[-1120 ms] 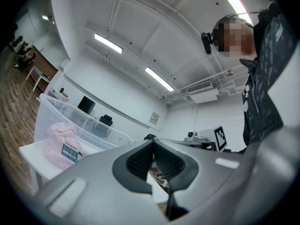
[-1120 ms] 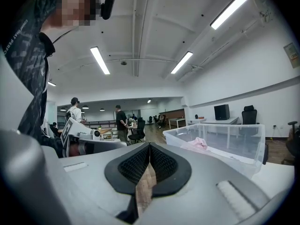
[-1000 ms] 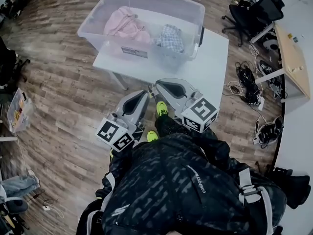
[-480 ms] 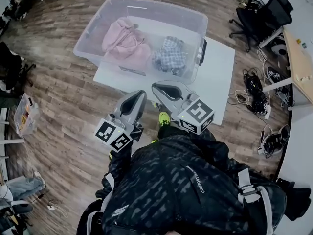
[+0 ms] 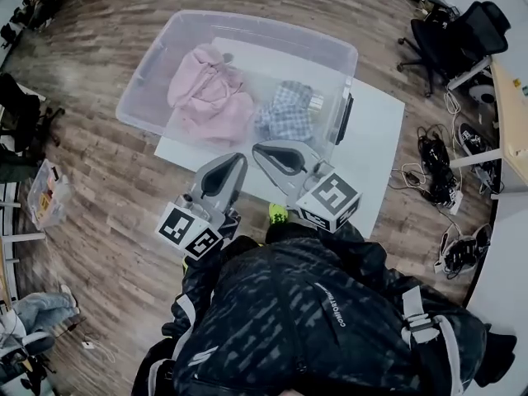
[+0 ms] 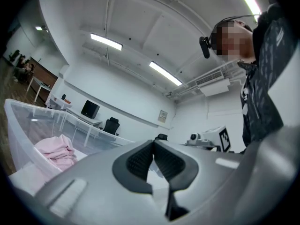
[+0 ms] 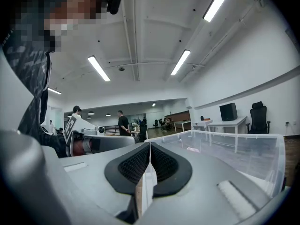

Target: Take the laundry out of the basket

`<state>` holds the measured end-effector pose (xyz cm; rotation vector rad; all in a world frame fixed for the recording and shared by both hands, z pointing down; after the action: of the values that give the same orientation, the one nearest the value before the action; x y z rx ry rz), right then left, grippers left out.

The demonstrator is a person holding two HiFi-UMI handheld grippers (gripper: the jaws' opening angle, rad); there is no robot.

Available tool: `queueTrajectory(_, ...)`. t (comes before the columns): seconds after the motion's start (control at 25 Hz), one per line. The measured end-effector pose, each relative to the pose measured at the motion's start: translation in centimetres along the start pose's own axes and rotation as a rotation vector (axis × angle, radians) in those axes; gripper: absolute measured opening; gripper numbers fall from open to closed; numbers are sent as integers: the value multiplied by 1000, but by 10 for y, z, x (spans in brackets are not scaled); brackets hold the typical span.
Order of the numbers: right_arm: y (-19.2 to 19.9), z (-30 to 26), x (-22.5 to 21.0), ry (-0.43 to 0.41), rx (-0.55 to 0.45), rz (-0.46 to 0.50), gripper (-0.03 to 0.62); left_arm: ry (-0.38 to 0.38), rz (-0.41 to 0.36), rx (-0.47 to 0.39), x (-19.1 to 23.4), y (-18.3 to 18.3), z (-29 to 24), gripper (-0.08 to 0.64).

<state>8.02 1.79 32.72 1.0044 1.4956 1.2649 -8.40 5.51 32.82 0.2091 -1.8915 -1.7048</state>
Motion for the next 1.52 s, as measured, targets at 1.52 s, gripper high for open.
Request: queueTrajectory(1.52,27,-78,-165,338,151,-151,15,227,45,22,143,-31,-173,5)
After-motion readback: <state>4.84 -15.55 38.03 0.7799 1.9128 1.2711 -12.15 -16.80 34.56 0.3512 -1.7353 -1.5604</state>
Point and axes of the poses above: the fingertips, and each gripper's own axes: z backward along the fingers, x to its left, y out of its underside, the point moved 9 cm from there along z, backward along the fingers, and after that the axes turned 13 degrees about -y, right-handed, at the moved point
